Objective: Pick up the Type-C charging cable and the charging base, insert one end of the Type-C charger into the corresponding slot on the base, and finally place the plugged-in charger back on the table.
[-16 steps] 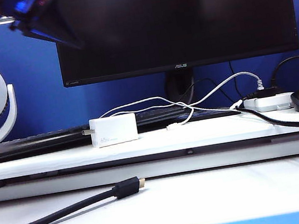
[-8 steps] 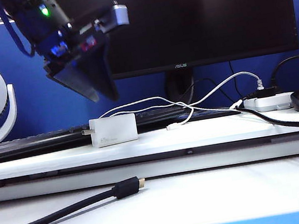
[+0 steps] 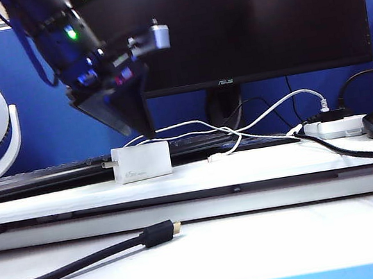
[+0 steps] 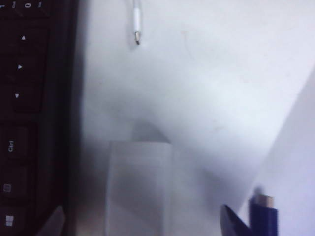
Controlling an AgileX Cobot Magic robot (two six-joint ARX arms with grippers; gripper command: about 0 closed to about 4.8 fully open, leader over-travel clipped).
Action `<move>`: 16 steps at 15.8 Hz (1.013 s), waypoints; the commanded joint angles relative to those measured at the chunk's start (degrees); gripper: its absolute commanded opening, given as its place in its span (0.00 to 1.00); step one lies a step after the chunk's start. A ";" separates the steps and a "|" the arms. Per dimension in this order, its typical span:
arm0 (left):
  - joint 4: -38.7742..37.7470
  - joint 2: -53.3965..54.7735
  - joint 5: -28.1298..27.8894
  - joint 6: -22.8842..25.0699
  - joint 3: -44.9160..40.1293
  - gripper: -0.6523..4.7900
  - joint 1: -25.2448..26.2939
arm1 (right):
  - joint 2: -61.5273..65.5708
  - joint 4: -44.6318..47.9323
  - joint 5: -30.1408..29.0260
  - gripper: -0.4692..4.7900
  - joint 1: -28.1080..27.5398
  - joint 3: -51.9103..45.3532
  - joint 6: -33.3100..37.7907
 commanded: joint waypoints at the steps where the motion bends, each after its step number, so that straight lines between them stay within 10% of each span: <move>1: -1.29 1.95 -0.76 1.49 2.60 0.89 -0.04 | -0.09 0.11 -0.26 0.08 0.00 0.15 0.24; 16: -3.15 6.91 -3.32 3.93 3.52 0.83 0.09 | 0.87 -0.44 -0.31 0.08 0.00 -0.28 0.22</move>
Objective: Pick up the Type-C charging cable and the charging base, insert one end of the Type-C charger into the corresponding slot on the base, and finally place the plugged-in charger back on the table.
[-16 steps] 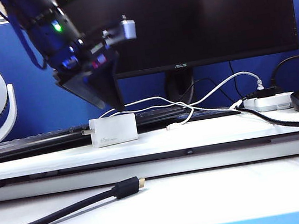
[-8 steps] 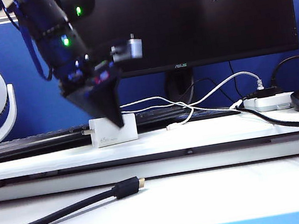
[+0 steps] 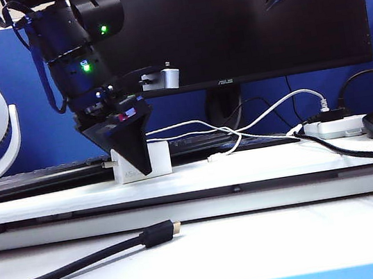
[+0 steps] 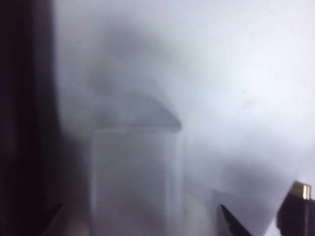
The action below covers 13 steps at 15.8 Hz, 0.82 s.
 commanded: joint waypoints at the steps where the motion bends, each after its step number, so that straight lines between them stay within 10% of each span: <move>1: 0.92 0.00 -0.74 1.33 0.24 0.75 -0.02 | -0.24 0.70 -0.26 0.08 0.00 0.26 0.24; 4: 1.88 0.04 -5.03 1.49 0.24 0.44 -0.02 | -0.24 0.72 -1.29 0.08 0.00 0.26 0.24; 13: -1.79 -2.19 -4.98 1.05 8.68 0.27 -0.20 | 0.28 -1.51 -4.96 0.08 -0.04 0.26 1.88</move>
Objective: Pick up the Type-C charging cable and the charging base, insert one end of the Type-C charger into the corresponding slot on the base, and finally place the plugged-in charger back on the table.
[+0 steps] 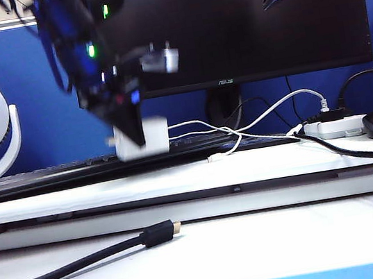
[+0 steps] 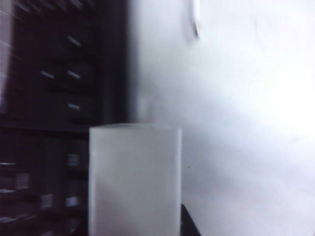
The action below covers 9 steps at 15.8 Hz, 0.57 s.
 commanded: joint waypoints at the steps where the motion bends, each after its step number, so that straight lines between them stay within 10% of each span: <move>1: -1.07 -4.07 0.09 -0.24 4.61 0.27 -0.13 | 2.34 -2.78 -4.39 0.08 -0.02 0.26 6.10; 5: 4.04 -10.64 0.07 -5.01 4.87 0.27 -0.13 | 8.92 -3.43 -7.45 0.08 0.00 0.28 28.35; 9: 8.72 -15.50 0.07 -5.01 4.87 0.27 -0.13 | 13.42 -0.70 -14.21 0.08 2.05 0.39 29.42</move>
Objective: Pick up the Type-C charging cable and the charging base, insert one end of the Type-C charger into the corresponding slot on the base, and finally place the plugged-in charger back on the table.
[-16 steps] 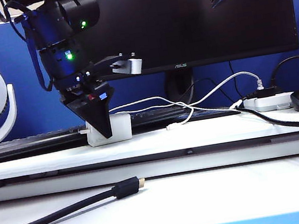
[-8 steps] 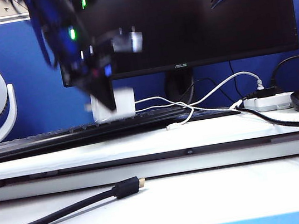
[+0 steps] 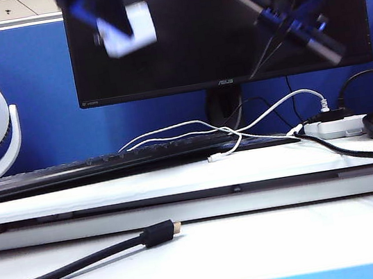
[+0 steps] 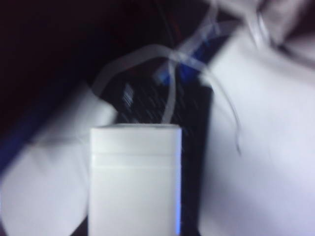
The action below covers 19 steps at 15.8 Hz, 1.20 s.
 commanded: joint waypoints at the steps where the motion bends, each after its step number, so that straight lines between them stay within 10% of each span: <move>1: 4.13 -2.99 0.02 -0.57 0.39 0.27 -0.13 | 1.75 2.93 -3.82 0.08 2.69 0.39 -11.19; 10: 4.22 -9.16 -3.10 -3.58 0.39 0.27 0.00 | 2.05 2.21 2.27 0.08 5.81 0.50 -71.06; 19: 3.26 -9.88 -3.82 -5.95 0.37 0.27 0.00 | 8.00 -1.86 6.25 0.09 7.39 9.35 -84.89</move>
